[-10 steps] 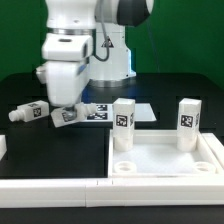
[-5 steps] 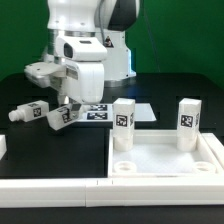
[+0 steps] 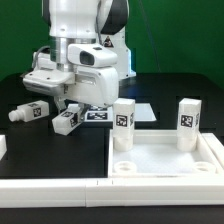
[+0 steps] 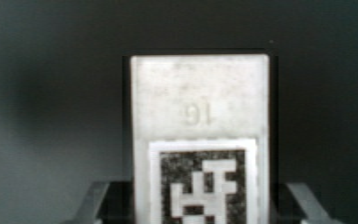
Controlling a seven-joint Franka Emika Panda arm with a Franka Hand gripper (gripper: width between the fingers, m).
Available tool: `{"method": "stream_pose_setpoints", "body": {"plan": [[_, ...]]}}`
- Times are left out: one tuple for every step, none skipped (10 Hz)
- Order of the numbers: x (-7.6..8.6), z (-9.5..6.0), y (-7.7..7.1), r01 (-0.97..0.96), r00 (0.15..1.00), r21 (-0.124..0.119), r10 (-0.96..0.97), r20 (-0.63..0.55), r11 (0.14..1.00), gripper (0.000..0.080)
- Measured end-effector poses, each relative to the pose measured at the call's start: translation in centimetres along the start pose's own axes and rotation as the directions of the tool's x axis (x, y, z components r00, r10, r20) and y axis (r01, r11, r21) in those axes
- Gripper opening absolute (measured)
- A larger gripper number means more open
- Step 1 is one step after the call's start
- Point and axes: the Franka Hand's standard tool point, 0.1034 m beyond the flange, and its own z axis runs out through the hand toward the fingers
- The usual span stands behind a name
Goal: Assemble square table
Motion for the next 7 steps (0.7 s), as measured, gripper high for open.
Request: {"method": "stream_pose_setpoints", "body": {"plan": [[0.0, 0.0, 0.0, 0.023, 1.0, 0.006, -0.023, -0.003, 1.0, 0.0284], [0.0, 0.0, -0.1, 0.033, 0.999, 0.007, -0.033, -0.002, 0.999, 0.0285], [0.1, 0.1, -0.2, 0.01, 1.0, 0.008, -0.01, -0.002, 1.0, 0.0285], [0.1, 0.1, -0.2, -0.025, 1.0, 0.008, 0.025, -0.002, 1.0, 0.0534], [0.0, 0.0, -0.1, -0.033, 0.999, 0.009, 0.033, -0.001, 0.999, 0.0534], [-0.5, -1.2, 0.3, -0.069, 0.997, 0.01, 0.069, 0.014, 0.998, 0.0624], [-1.3, -2.8, 0.9, -0.186, 0.981, -0.008, 0.187, 0.044, 0.982, 0.0624]]}}
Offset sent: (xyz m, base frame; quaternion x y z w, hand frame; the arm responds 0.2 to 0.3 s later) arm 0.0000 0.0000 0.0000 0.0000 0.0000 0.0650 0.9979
